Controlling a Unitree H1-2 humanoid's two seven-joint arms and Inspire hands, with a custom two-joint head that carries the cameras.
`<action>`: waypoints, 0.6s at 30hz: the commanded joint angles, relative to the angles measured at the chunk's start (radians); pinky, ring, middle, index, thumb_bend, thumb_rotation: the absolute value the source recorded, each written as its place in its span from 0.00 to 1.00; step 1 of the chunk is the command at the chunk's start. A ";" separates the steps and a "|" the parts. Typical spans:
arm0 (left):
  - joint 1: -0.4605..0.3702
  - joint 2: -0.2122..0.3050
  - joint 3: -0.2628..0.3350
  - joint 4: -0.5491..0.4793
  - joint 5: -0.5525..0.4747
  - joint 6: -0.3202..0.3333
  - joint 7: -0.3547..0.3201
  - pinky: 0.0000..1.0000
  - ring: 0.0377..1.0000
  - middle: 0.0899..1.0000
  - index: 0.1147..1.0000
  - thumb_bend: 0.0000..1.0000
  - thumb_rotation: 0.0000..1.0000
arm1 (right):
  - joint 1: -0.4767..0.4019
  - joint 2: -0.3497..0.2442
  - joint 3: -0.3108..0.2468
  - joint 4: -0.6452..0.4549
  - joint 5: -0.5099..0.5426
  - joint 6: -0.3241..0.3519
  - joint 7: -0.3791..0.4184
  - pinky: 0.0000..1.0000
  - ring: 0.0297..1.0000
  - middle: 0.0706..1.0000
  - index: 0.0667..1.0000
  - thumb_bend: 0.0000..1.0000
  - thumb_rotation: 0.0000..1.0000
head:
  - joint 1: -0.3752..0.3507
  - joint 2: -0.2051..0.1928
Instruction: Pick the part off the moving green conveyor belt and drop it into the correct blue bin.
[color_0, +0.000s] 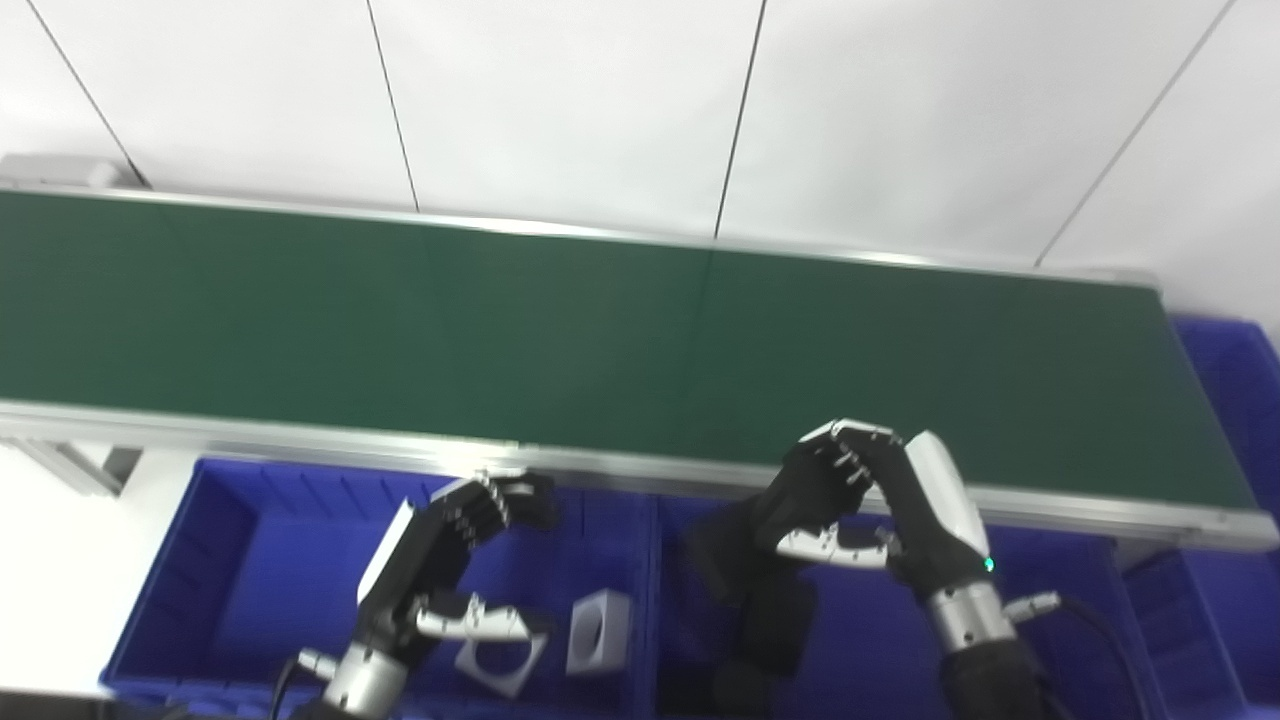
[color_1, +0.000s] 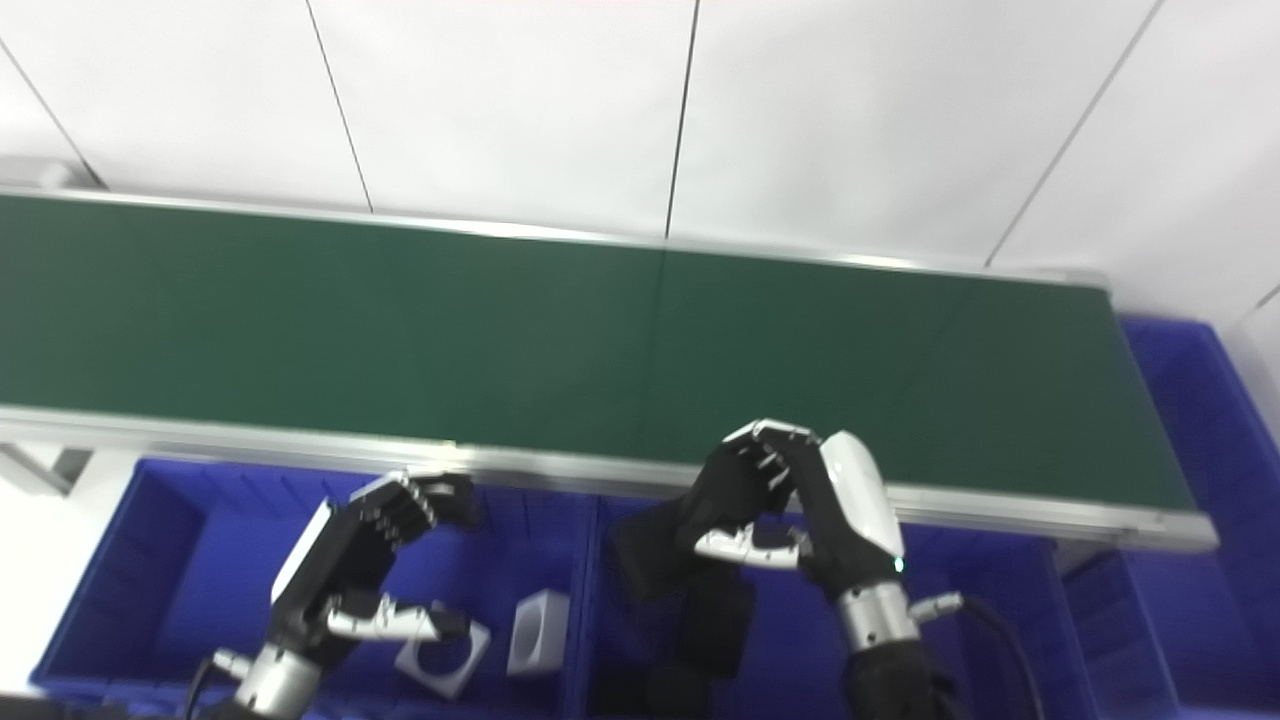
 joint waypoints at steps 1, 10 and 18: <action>-0.004 0.012 -0.007 -0.040 -0.015 -0.018 0.012 0.61 0.59 0.59 0.62 0.90 0.07 | -0.002 -0.012 -0.009 -0.047 -0.007 0.016 0.000 0.31 0.40 0.45 0.47 0.52 0.00 | -0.002 0.005; -0.012 0.030 -0.028 -0.048 -0.030 -0.008 0.034 0.61 0.59 0.59 0.62 0.89 0.07 | 0.029 -0.047 -0.002 -0.016 -0.066 0.023 -0.001 0.30 0.39 0.45 0.48 0.52 0.00 | -0.008 0.016; -0.014 0.036 -0.032 -0.054 -0.032 -0.001 0.043 0.61 0.59 0.59 0.62 0.89 0.06 | 0.047 -0.066 0.013 -0.021 -0.125 0.057 0.027 0.44 0.47 0.46 0.48 0.52 0.00 | -0.011 0.022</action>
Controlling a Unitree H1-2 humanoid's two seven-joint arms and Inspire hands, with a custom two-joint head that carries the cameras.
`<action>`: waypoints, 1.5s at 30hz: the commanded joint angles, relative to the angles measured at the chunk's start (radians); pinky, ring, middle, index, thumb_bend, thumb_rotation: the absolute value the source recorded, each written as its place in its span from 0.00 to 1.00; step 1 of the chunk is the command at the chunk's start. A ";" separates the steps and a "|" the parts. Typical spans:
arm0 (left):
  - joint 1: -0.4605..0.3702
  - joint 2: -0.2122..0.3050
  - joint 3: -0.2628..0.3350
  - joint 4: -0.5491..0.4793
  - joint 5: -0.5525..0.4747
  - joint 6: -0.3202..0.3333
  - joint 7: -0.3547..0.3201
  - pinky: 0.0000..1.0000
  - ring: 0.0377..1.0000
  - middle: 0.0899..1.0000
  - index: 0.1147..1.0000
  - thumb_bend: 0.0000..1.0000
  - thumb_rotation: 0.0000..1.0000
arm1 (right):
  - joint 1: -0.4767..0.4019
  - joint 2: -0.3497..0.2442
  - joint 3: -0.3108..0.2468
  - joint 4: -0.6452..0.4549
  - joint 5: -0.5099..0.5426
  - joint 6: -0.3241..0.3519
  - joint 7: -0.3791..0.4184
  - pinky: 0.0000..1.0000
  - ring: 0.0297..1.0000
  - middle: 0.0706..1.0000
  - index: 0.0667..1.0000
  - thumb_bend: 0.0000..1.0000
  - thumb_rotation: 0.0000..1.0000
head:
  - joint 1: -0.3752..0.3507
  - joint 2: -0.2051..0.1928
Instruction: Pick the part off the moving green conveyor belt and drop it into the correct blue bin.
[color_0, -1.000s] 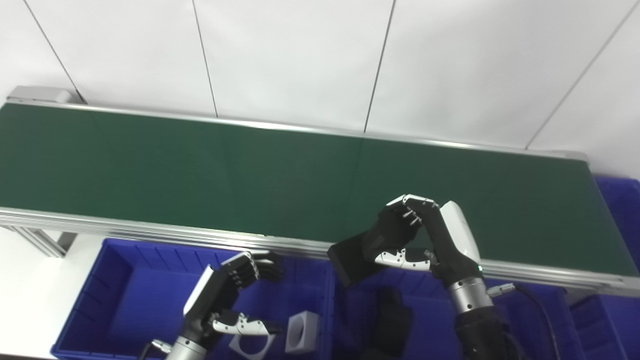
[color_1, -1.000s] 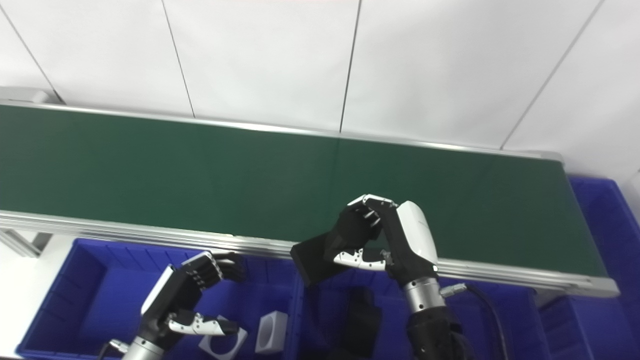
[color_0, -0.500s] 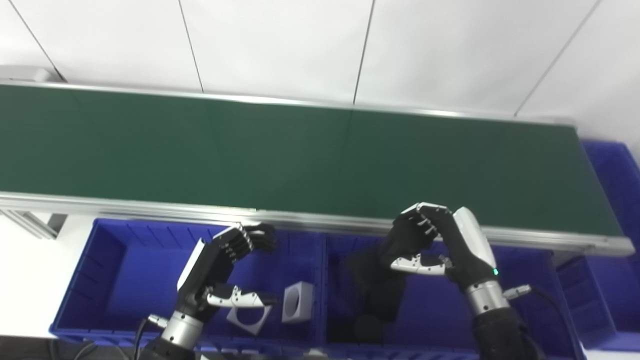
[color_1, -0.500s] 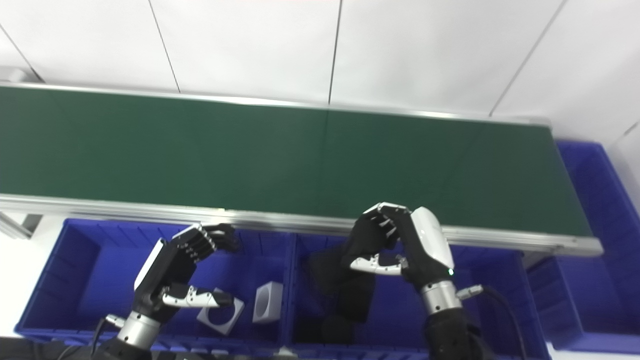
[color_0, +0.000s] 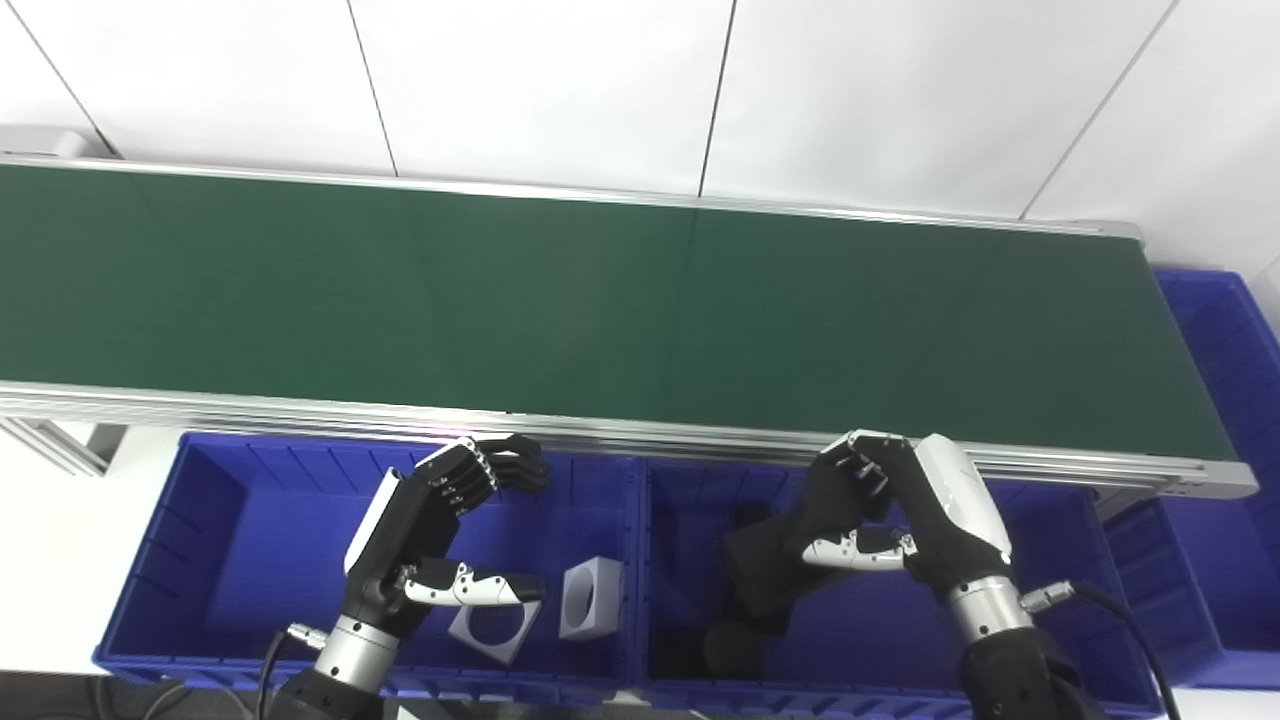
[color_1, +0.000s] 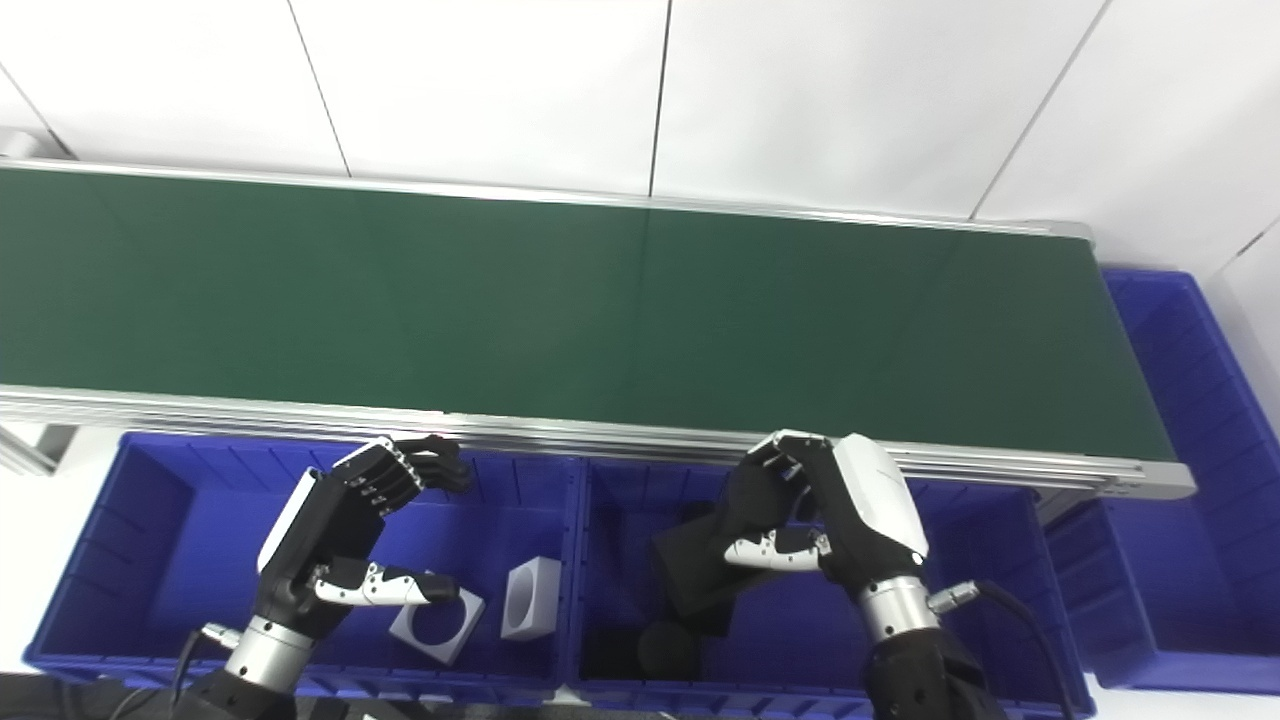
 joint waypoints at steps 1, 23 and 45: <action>-0.013 0.009 -0.003 -0.031 -0.006 -0.017 0.011 0.62 0.59 0.59 0.62 0.90 0.06 | 0.003 -0.002 0.000 -0.036 -0.013 0.028 0.009 0.48 0.53 0.56 0.58 0.68 0.00 | 0.001 0.001; -0.020 0.024 -0.010 -0.027 -0.030 -0.001 0.005 0.62 0.60 0.59 0.62 0.89 0.05 | 0.046 0.059 0.024 -0.043 -0.025 0.001 -0.030 0.68 0.84 0.91 0.93 0.90 0.25 | 0.004 -0.002; -0.021 0.027 -0.027 -0.024 -0.015 0.001 0.021 0.64 0.66 0.64 0.65 0.90 0.07 | 0.056 0.156 0.075 0.120 0.420 -0.272 -0.074 0.82 0.88 0.90 0.93 0.96 0.49 | 0.050 0.000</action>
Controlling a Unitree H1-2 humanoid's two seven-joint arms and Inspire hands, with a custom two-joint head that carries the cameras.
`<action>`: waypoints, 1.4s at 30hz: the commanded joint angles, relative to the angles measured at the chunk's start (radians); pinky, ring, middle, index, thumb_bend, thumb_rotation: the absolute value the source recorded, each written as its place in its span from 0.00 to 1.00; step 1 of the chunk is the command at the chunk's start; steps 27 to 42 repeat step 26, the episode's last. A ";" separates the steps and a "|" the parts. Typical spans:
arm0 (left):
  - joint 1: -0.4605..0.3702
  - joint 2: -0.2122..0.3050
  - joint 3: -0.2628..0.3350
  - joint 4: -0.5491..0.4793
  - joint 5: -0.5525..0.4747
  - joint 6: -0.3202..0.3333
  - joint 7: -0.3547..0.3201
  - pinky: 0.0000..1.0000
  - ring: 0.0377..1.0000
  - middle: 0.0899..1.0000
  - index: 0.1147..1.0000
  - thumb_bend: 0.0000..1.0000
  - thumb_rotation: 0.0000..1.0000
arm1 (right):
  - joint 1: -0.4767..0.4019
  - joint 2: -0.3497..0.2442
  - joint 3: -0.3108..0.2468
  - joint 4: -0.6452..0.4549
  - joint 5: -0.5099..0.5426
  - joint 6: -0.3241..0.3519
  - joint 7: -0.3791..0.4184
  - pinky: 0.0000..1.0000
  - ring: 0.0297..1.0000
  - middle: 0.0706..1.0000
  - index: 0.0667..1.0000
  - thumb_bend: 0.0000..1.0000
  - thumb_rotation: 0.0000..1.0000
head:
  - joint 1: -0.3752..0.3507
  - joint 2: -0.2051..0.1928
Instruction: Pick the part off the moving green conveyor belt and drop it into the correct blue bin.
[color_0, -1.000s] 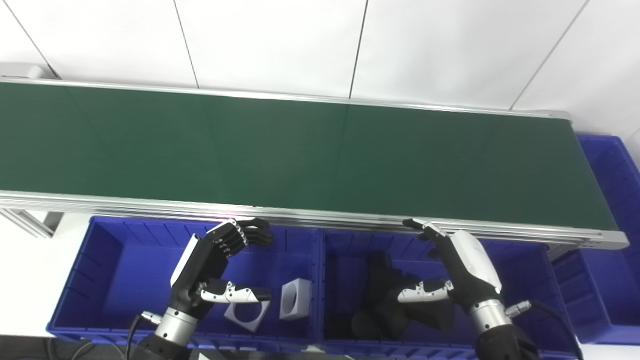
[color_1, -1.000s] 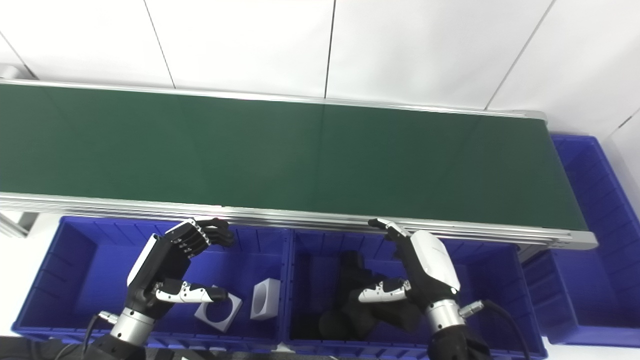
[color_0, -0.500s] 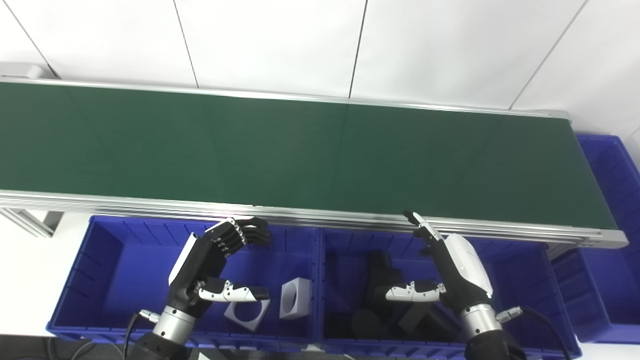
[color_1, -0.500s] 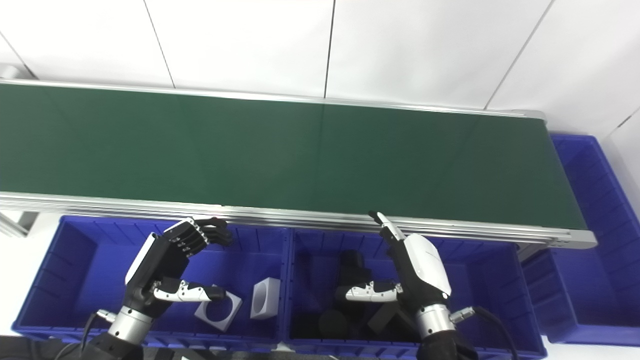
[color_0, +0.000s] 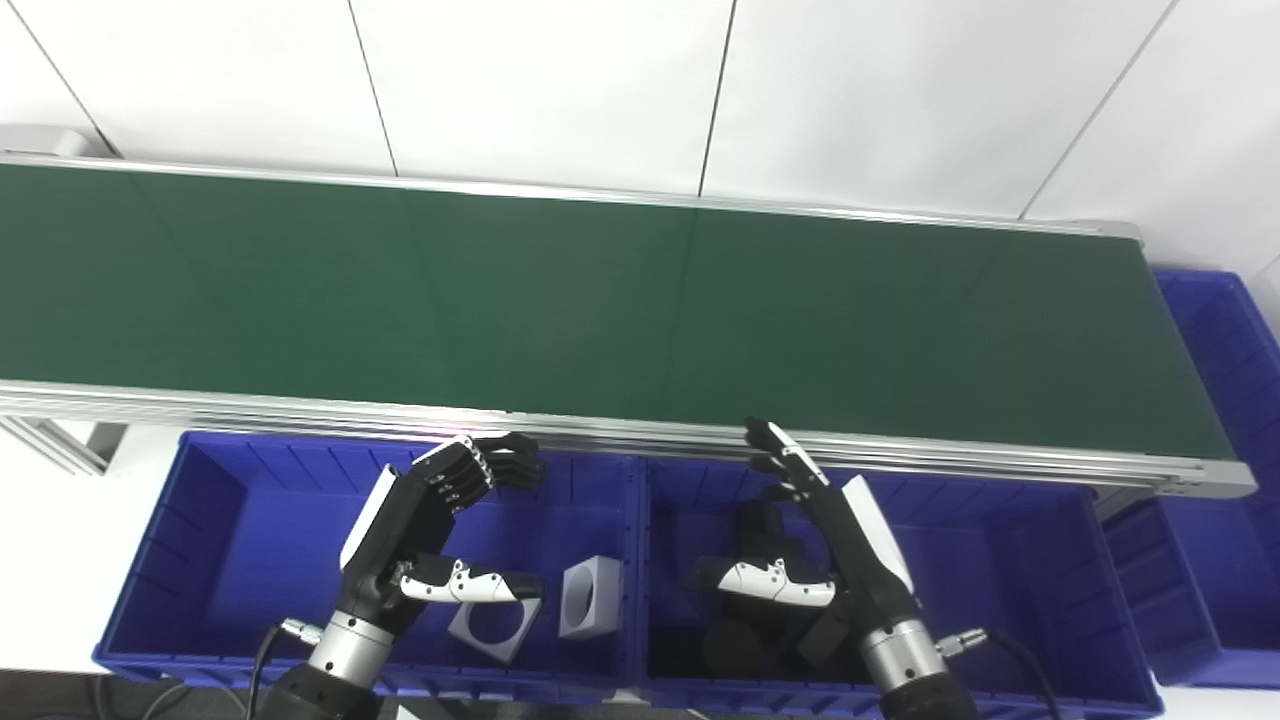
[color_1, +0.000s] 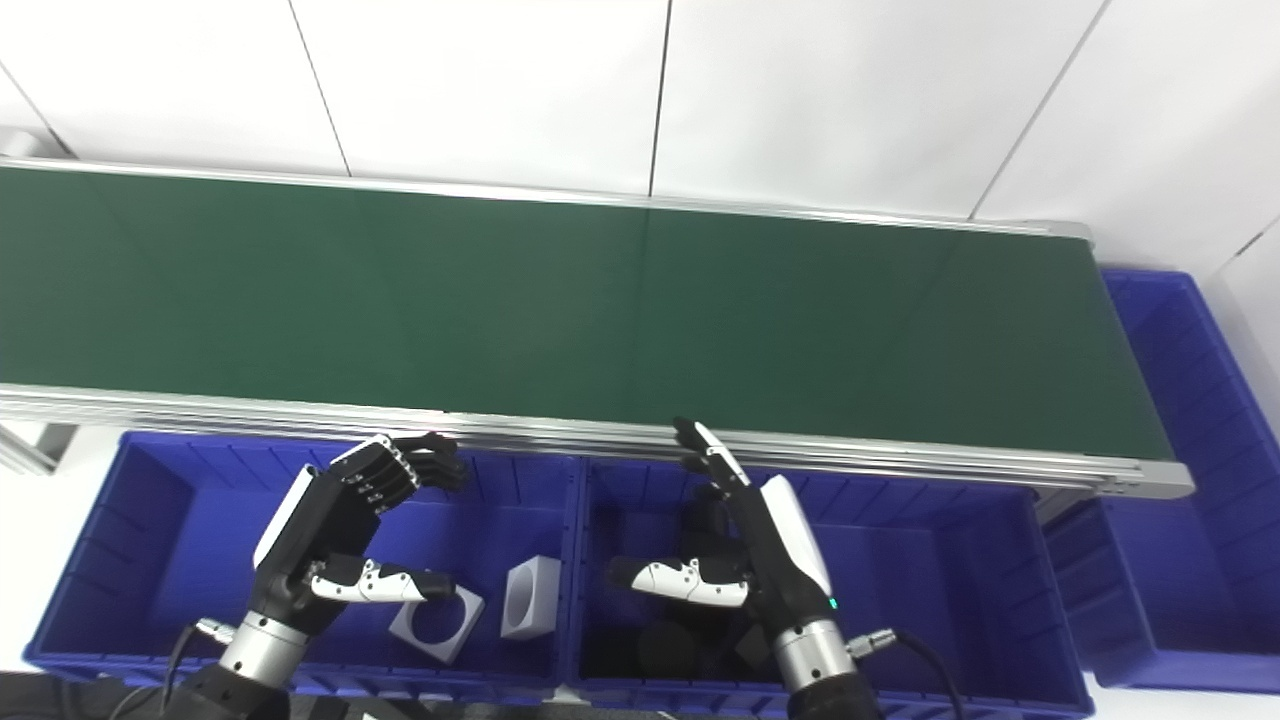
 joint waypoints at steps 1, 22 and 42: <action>-0.012 0.003 -0.005 -0.024 -0.008 -0.007 0.004 0.64 0.67 0.64 0.65 0.90 0.07 | -0.001 0.016 0.007 0.008 0.064 -0.090 0.001 0.82 0.88 0.90 0.93 0.96 0.49 | 0.003 -0.002; -0.002 0.014 -0.024 -0.043 0.066 0.014 0.038 0.70 0.77 0.78 0.78 0.91 0.15 | 0.003 0.024 -0.003 0.123 0.279 -0.197 0.043 0.86 0.89 0.90 0.97 1.00 0.53 | 0.102 -0.017; -0.004 0.015 -0.032 -0.042 0.091 0.017 0.044 0.72 0.78 0.80 0.82 0.91 0.17 | 0.003 0.024 -0.010 0.138 0.296 -0.218 0.050 0.84 0.88 0.89 0.97 1.00 0.53 | 0.115 -0.025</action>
